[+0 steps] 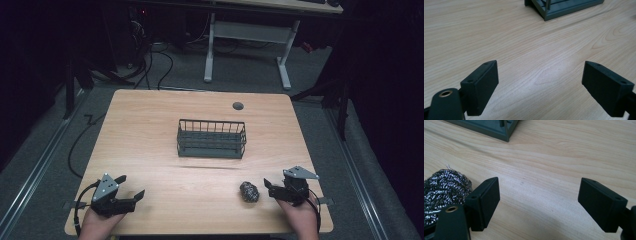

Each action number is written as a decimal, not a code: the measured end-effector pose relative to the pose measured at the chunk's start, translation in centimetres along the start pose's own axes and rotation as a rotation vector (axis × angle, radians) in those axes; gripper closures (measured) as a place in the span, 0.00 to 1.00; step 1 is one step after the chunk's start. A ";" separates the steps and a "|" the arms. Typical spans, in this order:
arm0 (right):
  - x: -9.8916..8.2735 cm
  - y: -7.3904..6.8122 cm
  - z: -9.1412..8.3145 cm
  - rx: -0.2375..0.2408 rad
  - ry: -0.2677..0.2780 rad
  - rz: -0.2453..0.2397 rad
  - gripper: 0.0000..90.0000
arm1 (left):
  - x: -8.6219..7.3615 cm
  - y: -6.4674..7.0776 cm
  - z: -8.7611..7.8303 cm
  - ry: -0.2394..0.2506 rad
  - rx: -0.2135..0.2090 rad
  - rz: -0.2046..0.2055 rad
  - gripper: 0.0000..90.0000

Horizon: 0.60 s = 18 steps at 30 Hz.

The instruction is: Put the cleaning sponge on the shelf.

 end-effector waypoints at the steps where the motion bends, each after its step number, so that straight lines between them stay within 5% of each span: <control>1: 0.2 -0.1 0.1 0.000 0.000 -0.014 0.21 | -0.1 -0.1 -0.1 0.000 0.005 -0.001 0.16; 11: 0.7 -1.2 0.5 -0.002 -0.057 -0.045 0.30 | 0.0 -0.4 -0.3 0.018 -0.001 -0.020 0.16; 18: 0.0 -0.8 0.7 0.012 -0.108 -0.003 0.29 | 0.2 -0.2 -0.3 0.028 -0.013 -0.009 0.16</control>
Point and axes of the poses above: each handheld gripper's, and its own axes: z roughly forward along the jaws, x roughly out of its top, y roughly to its right, the point moved 10 cm from there along z, roughly forward along the jaws, and after that the axes turned 12 degrees about -y, right-handed, at the moved point
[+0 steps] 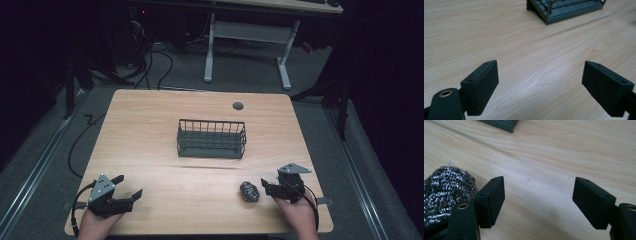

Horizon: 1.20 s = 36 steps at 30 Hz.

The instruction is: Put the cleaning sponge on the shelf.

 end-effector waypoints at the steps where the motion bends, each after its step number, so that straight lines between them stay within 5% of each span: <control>1: -0.2 0.0 0.1 0.005 -0.008 0.006 0.28 | 0.0 0.0 0.1 -0.002 -0.005 0.005 0.16; 5: -1.2 0.2 0.2 0.014 -0.059 0.010 0.30 | 0.1 0.1 0.1 0.003 -0.020 -0.005 0.16; 8: -1.7 0.4 0.2 -0.003 -0.078 0.012 0.31 | 0.0 -0.4 -0.1 0.014 -0.030 -0.055 0.16; 13: -2.3 0.6 0.0 -0.007 -0.116 0.028 0.30 | 0.3 -1.1 -0.3 0.026 -0.007 -0.052 0.16; 21: -2.3 0.7 -0.1 -0.014 -0.185 -0.027 0.30 | -0.1 -1.5 -0.2 0.008 0.020 -0.057 0.16; 31: -1.4 0.9 -0.5 -0.003 -0.249 -0.081 0.29 | -0.7 -2.2 -0.5 -0.002 0.010 -0.113 0.16; 36: -0.8 0.6 -0.2 -0.022 -0.294 -0.143 0.29 | -0.8 -2.3 -0.4 -0.004 0.017 -0.109 0.16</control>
Point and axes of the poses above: each handheld gripper's, and its own axes: z roughly forward along the jaws, x roughly out of its top, y roughly to its right, the point moved 10 cm from there along z, roughly forward along the jaws, and after that the axes turned 12 degrees about -y, right-handed, at the moved point
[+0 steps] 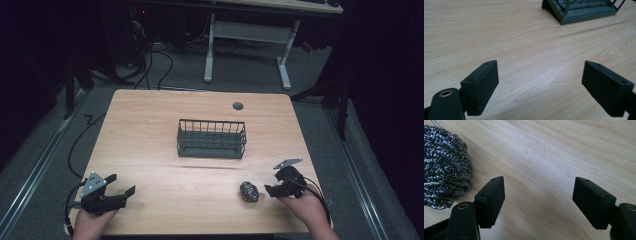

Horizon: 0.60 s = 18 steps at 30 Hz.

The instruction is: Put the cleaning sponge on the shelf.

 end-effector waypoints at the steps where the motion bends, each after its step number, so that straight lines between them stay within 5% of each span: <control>1: 0.1 -0.1 0.0 -0.005 -0.009 -0.008 0.29 | -0.1 0.0 0.0 -0.002 0.001 0.001 0.16; 4: 0.4 -0.3 -0.1 -0.015 -0.039 -0.048 0.29 | -0.3 0.3 0.2 -0.010 0.003 0.016 0.16; 18: 0.7 -0.7 0.2 0.015 -0.156 -0.087 0.29 | 0.0 0.7 0.1 -0.005 0.001 0.054 0.16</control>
Point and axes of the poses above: each handheld gripper's, and its own axes: z roughly forward along the jaws, x roughly out of its top, y roughly to its right, the point moved 10 cm from there along z, roughly forward along the jaws, and after that the axes turned 12 degrees about -y, right-handed, at the moved point
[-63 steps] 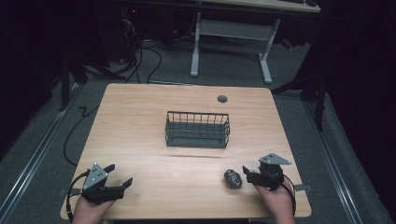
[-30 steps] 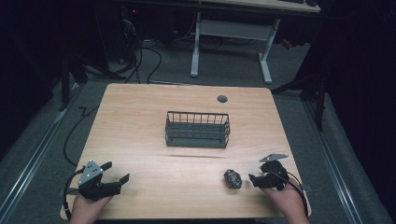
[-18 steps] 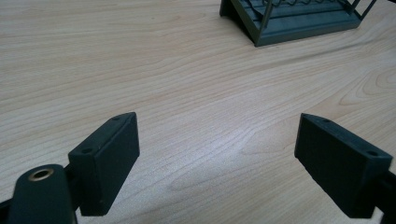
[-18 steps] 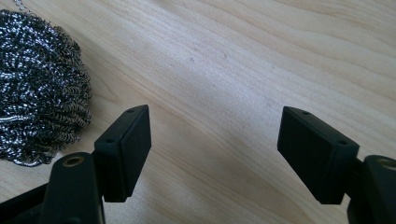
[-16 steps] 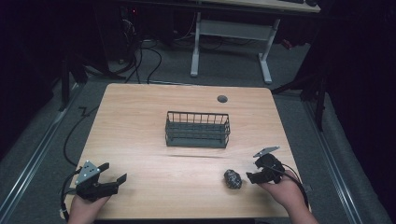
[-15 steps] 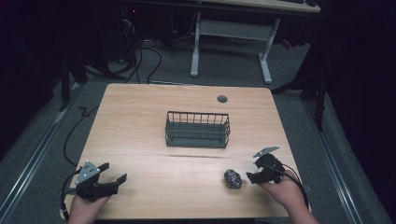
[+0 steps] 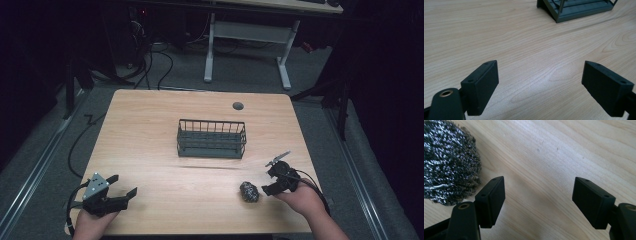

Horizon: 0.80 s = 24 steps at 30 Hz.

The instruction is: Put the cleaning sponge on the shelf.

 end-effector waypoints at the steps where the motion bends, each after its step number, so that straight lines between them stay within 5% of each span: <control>1: 0.0 0.0 0.0 0.000 -0.010 -0.004 0.30 | 0.0 0.0 0.0 0.000 0.001 0.003 0.16; 24: -1.3 -2.5 -1.0 0.009 -0.122 -0.078 0.29 | 0.3 0.5 0.3 -0.002 -0.011 0.022 0.16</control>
Point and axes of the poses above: each handheld gripper's, and its own axes: z roughly forward along the jaws, x roughly out of its top, y roughly to its right, the point moved 10 cm from there along z, roughly forward along the jaws, and after that the axes turned 12 degrees about -y, right-handed, at the moved point
